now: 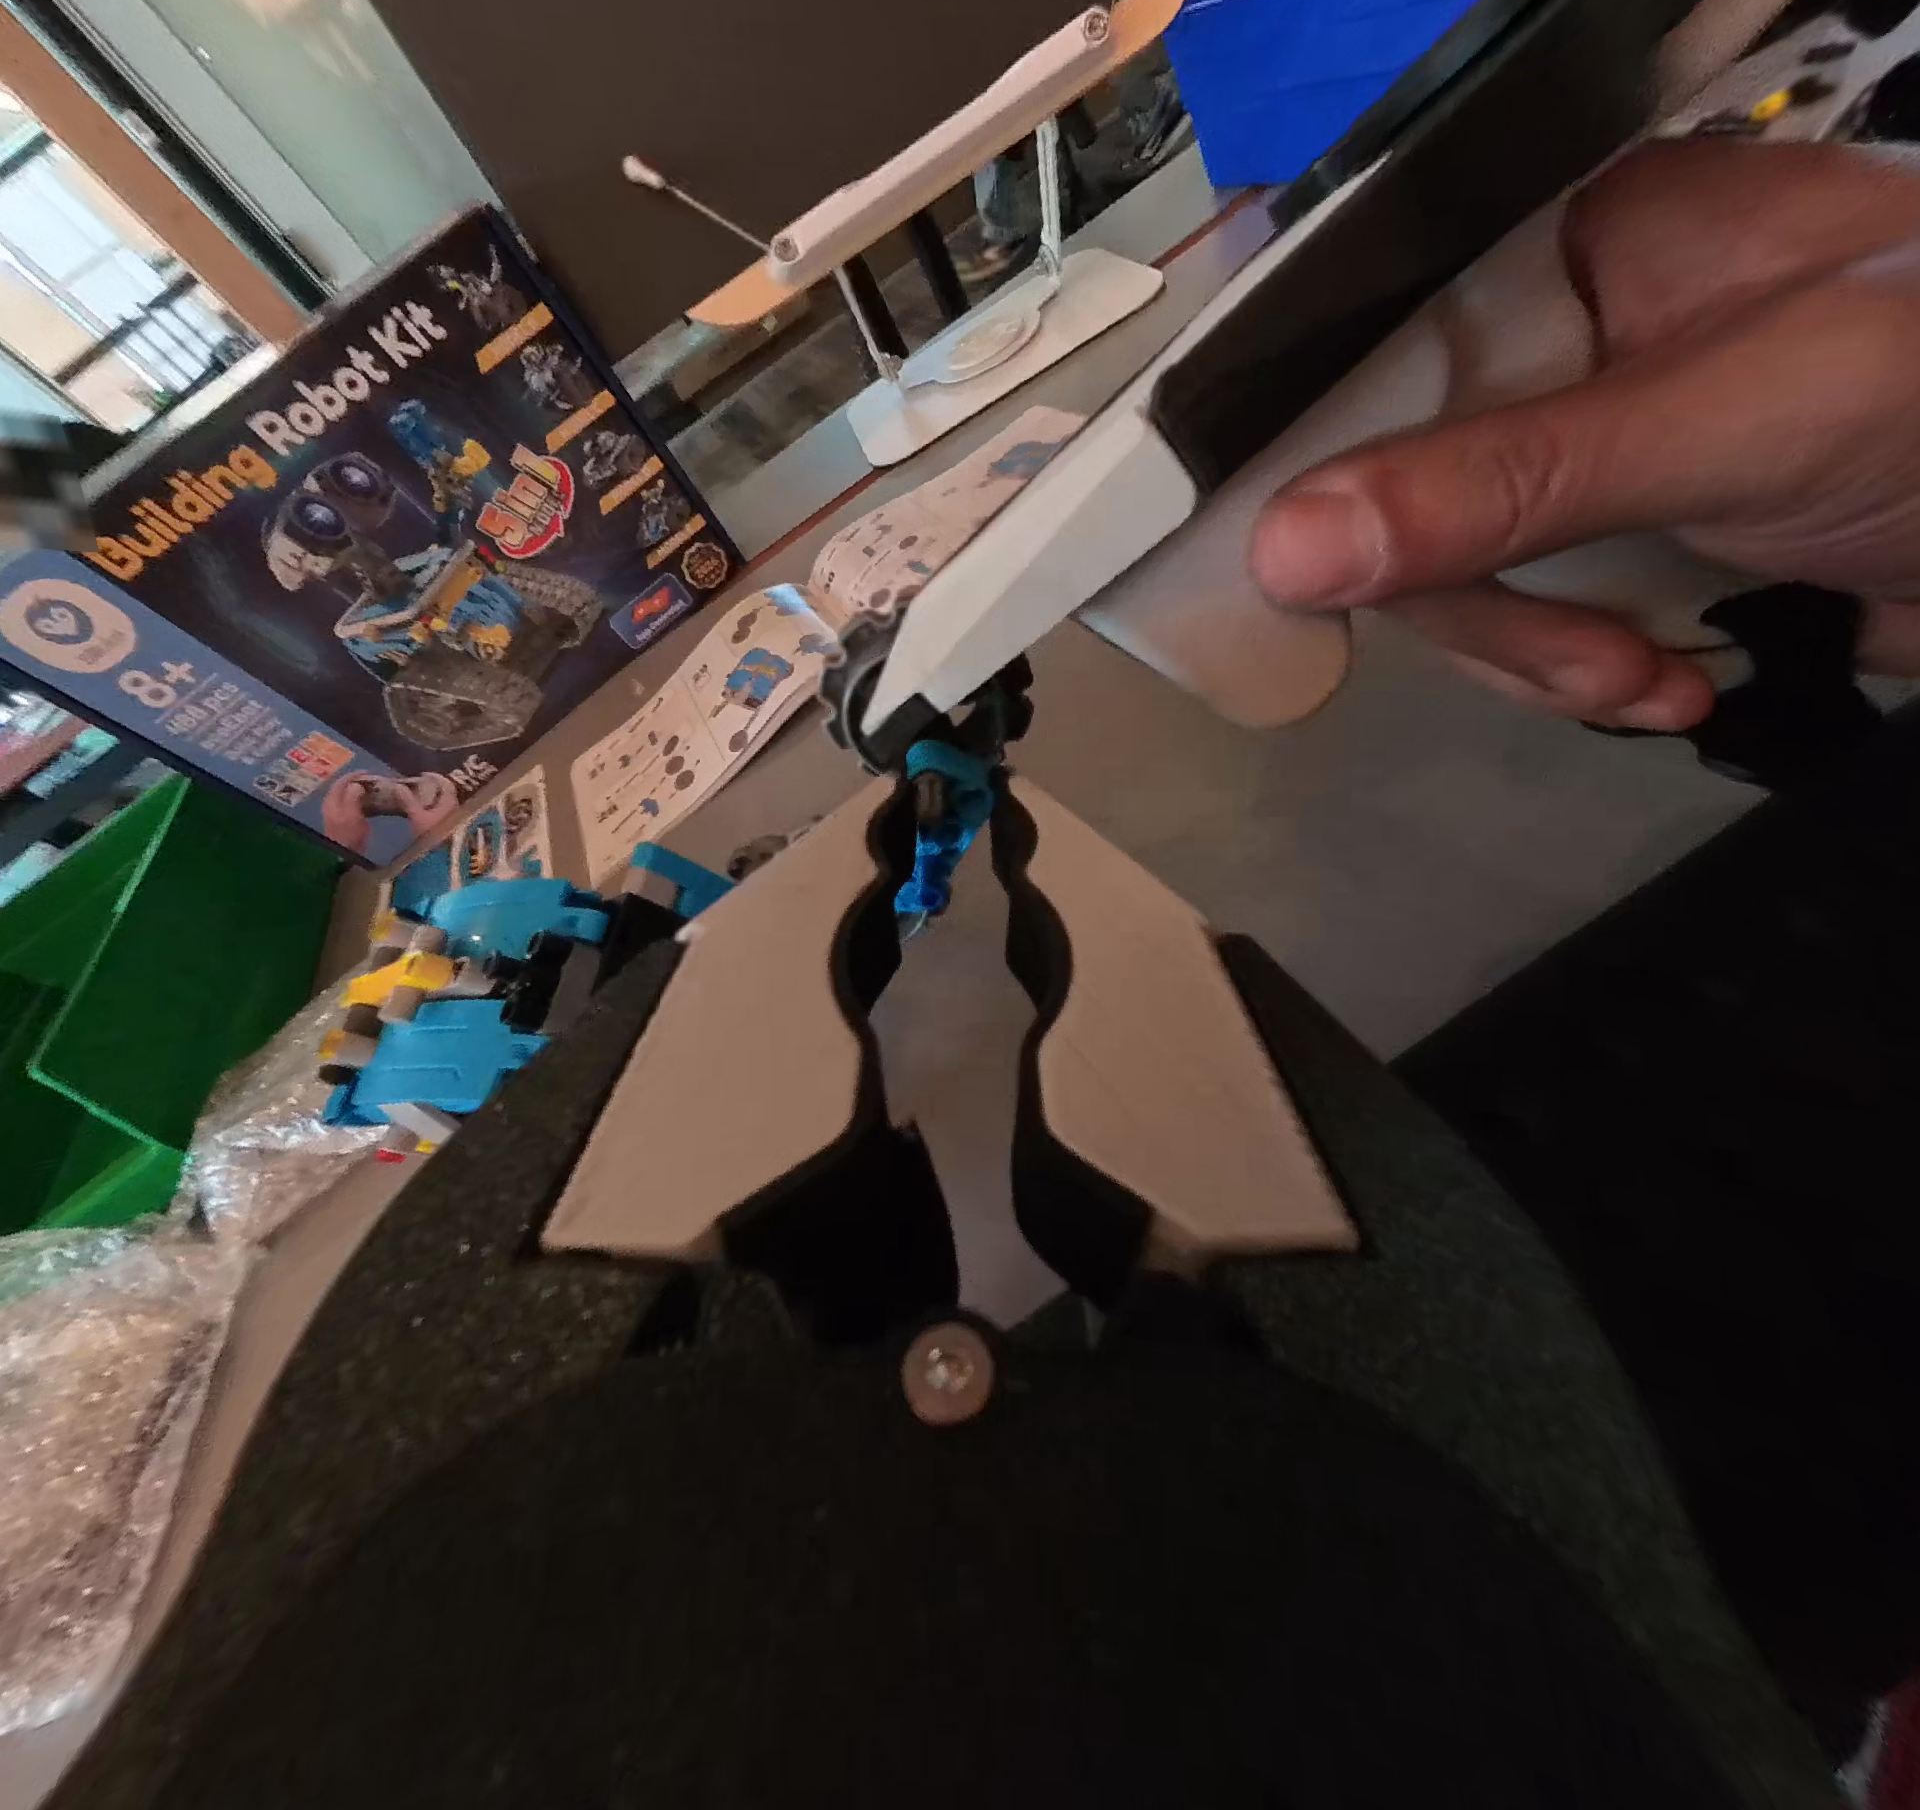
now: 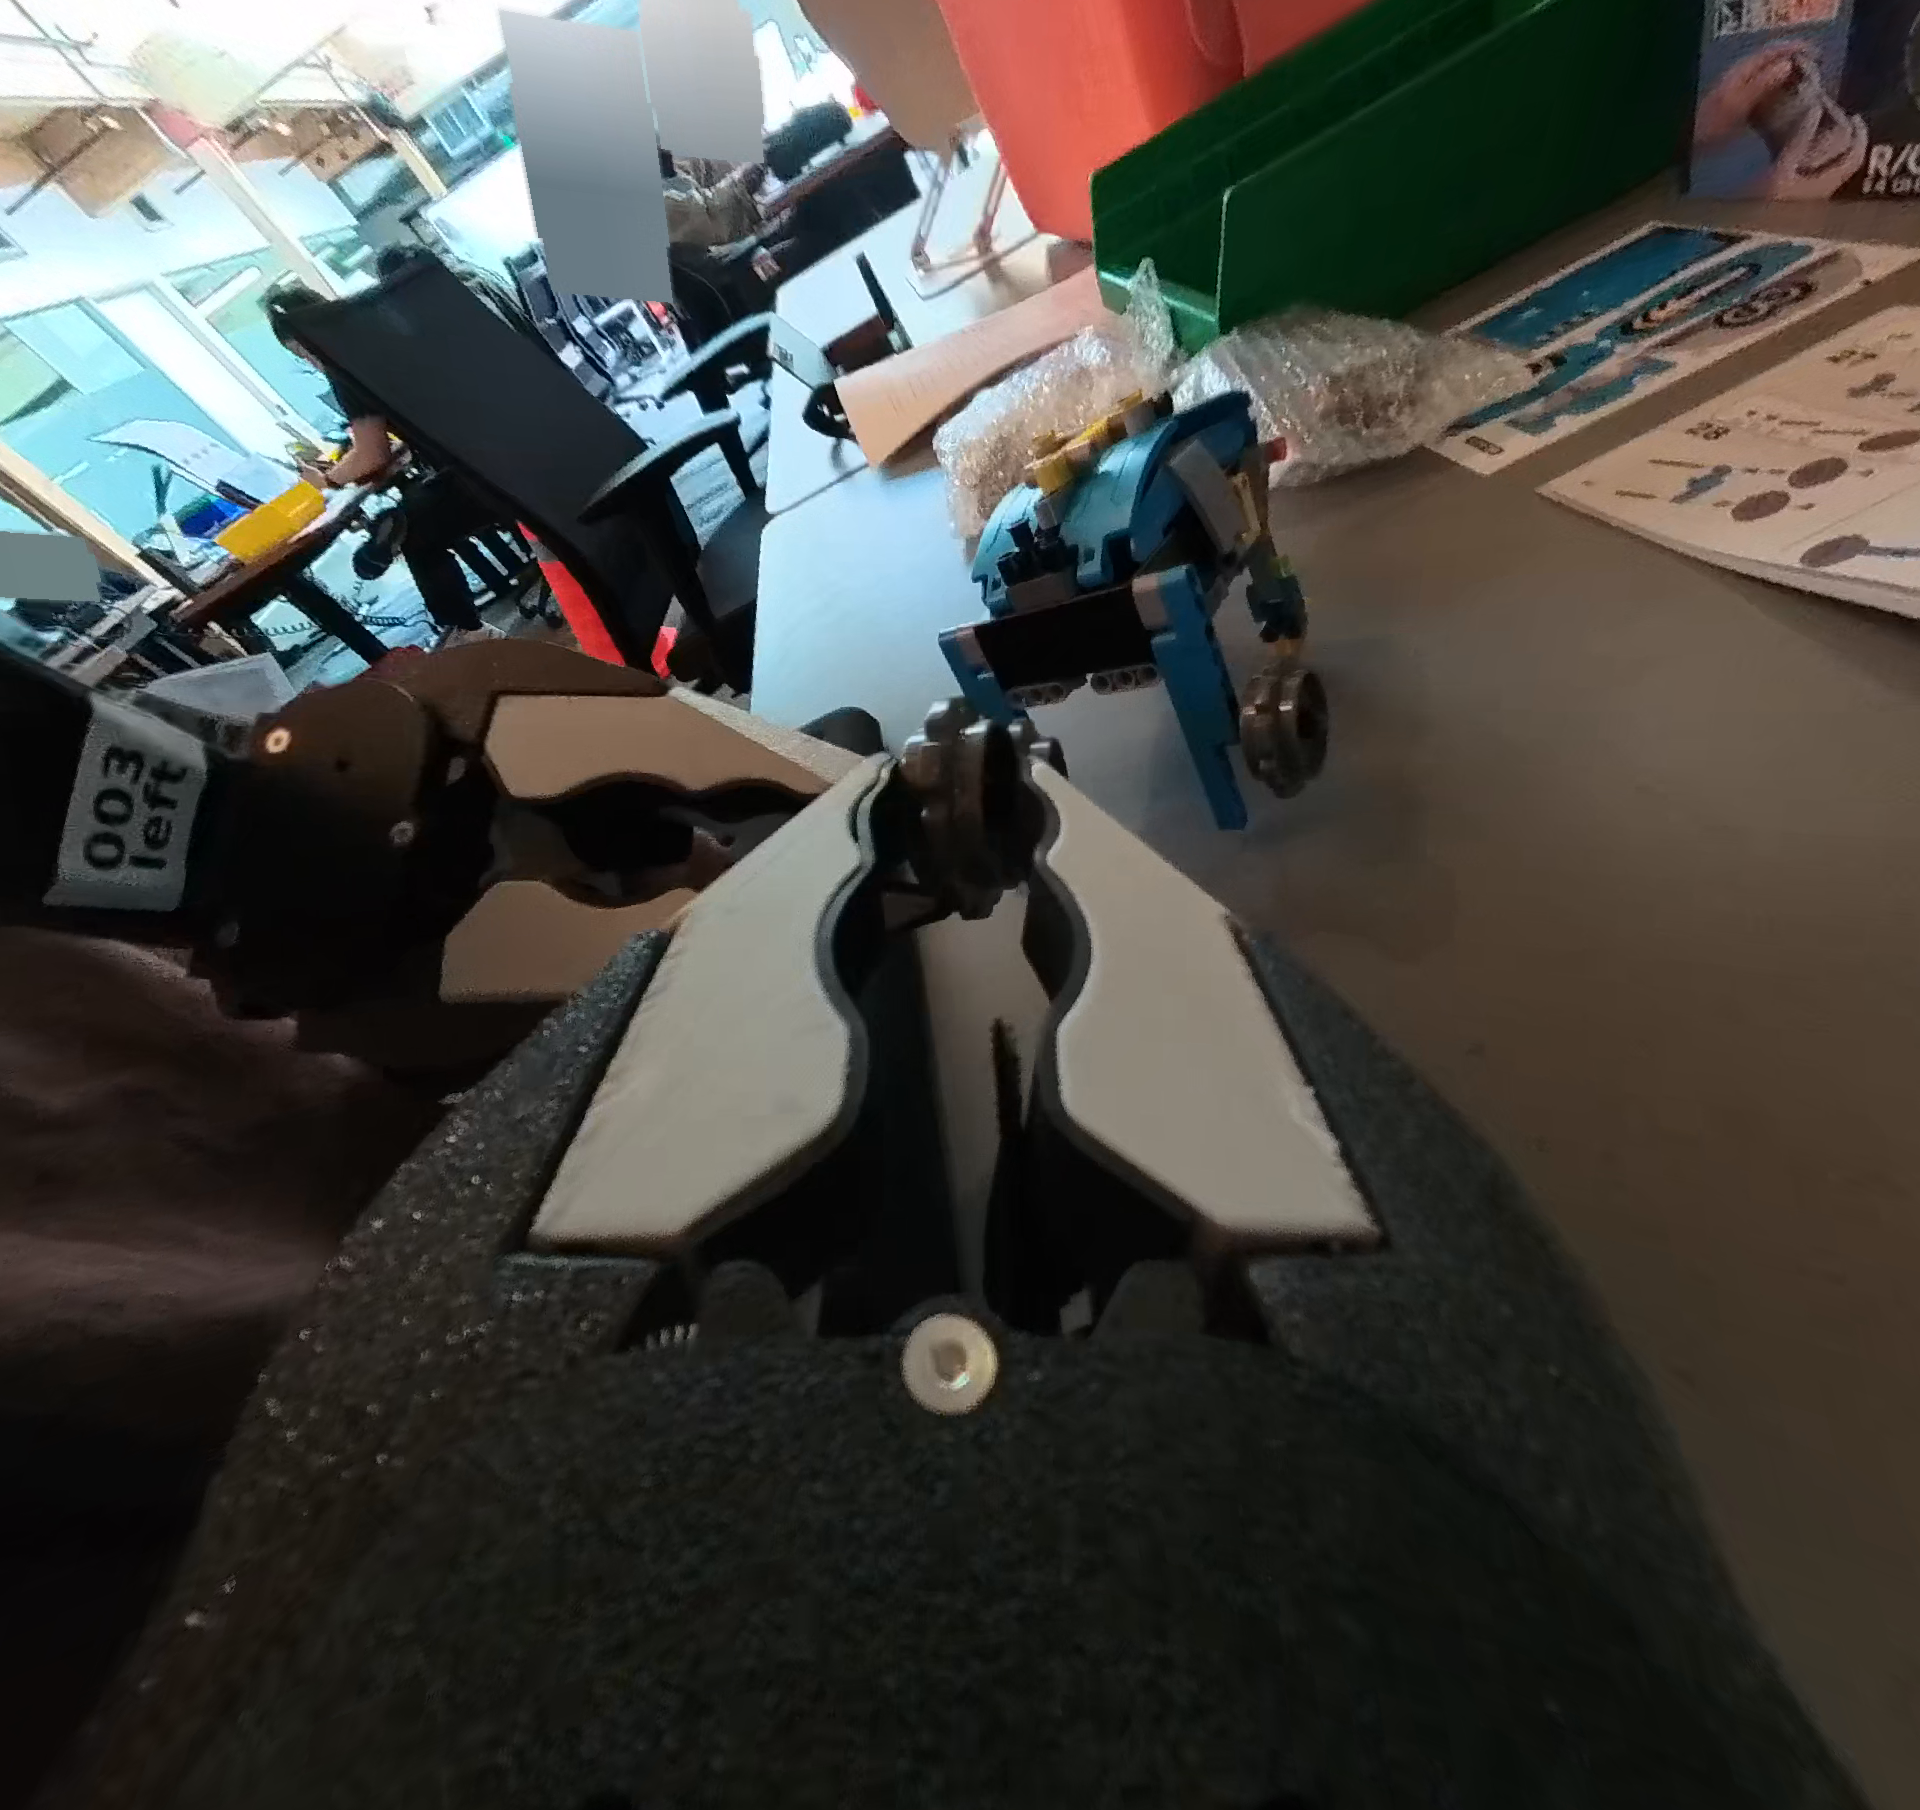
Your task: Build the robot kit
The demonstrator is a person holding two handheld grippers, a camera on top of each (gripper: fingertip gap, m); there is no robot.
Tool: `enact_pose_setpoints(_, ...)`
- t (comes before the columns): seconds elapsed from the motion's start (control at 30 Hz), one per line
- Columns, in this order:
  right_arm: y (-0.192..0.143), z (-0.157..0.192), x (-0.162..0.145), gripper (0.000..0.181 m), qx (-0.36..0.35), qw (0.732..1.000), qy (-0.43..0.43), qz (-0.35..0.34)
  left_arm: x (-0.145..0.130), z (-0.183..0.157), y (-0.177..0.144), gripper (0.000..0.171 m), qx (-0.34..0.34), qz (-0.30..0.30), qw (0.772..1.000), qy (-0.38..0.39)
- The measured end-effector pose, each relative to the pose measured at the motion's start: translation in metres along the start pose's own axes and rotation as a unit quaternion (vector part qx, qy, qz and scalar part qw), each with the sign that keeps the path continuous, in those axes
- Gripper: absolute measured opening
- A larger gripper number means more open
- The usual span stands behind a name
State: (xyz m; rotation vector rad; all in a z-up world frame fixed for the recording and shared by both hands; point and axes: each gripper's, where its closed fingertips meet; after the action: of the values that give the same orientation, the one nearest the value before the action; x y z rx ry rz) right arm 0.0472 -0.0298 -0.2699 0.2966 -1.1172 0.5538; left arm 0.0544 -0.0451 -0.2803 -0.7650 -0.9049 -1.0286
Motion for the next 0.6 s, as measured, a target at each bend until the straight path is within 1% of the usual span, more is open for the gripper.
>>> enact_pose_setpoints(0.07,-0.001,0.001,0.004,0.022,0.006,1.0,0.005,-0.012,0.003,0.002,0.001,0.013,0.004,-0.006,1.0,0.004)
enact_pose_setpoints(0.13,0.001,0.0,0.006,0.023,0.003,1.0,0.018,-0.018,0.002,0.004,0.002,0.013,-0.001,-0.005,1.0,-0.007)
enact_pose_setpoints(0.3,0.001,-0.001,0.007,0.024,0.007,1.0,0.007,-0.023,0.002,0.005,0.001,0.013,-0.01,-0.016,1.0,-0.005)
enact_pose_setpoints(0.37,-0.001,-0.002,0.012,0.034,0.01,1.0,0.001,-0.03,0.004,0.005,0.0,0.013,-0.022,-0.026,0.999,-0.012)
enact_pose_setpoints(0.4,-0.004,-0.002,0.017,0.037,0.01,0.999,-0.003,-0.039,0.003,0.006,-0.001,0.013,-0.025,-0.03,0.999,-0.019)
enact_pose_setpoints(0.5,-0.016,-0.006,0.036,0.038,0.012,0.997,-0.012,-0.074,0.001,0.009,-0.004,0.013,-0.041,-0.038,0.996,-0.063)
enact_pose_setpoints(0.6,-0.031,-0.015,0.056,0.039,0.01,0.993,0.0,-0.116,0.006,0.006,-0.007,0.013,-0.091,-0.074,0.983,-0.139)
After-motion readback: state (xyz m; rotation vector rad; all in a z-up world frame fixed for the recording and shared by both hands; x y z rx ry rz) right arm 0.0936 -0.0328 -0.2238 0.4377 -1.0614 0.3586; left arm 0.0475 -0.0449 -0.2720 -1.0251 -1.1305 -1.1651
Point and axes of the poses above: each gripper's, where its closed fingertips meet, y out along the fingers, x out of its top, z = x × y across the jaws, and after that the axes turned 10 degrees about -z, right-handed
